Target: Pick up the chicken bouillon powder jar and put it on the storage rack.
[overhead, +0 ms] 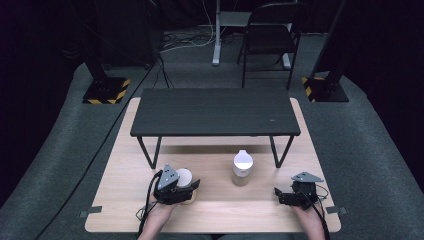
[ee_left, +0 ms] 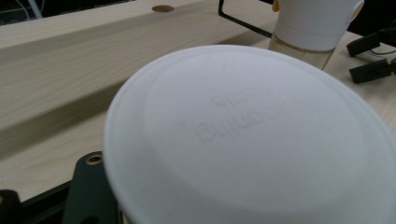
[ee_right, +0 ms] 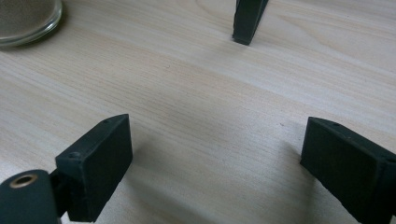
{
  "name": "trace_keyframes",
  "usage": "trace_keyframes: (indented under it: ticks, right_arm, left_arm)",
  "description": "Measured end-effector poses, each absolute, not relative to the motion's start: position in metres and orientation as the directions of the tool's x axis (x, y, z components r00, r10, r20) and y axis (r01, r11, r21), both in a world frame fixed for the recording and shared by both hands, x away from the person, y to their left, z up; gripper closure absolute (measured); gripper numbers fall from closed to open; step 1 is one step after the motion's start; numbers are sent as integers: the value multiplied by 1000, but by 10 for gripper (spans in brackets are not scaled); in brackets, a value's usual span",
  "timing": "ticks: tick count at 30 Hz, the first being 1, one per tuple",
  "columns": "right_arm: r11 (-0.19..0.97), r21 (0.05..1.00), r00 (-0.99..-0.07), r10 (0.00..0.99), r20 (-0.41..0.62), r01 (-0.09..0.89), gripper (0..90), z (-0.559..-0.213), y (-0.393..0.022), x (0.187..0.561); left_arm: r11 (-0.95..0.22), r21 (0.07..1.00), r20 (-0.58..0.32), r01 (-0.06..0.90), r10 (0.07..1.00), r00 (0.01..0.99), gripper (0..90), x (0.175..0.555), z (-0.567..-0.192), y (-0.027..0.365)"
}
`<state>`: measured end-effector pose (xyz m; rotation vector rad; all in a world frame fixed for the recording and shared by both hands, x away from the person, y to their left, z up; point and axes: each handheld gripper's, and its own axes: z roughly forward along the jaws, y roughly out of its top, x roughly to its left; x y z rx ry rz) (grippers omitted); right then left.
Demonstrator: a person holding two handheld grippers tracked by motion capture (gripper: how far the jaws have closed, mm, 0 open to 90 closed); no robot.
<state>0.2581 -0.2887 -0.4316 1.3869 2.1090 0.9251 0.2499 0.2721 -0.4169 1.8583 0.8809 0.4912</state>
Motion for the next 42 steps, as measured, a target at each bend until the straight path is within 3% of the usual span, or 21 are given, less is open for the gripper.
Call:
trace_keyframes:
  ticks: [7, 42]
  right_arm:
    - [270, 739, -394, 919, -7, 618, 79, -432, -289, 258]
    - [270, 739, -394, 919, -7, 617, 79, -432, -289, 258]
  left_arm:
    - [-217, 902, -90, 373, 751, 655, 356, 252, -416, 277]
    - [-199, 925, -44, 323, 789, 613, 356, 247, -339, 284]
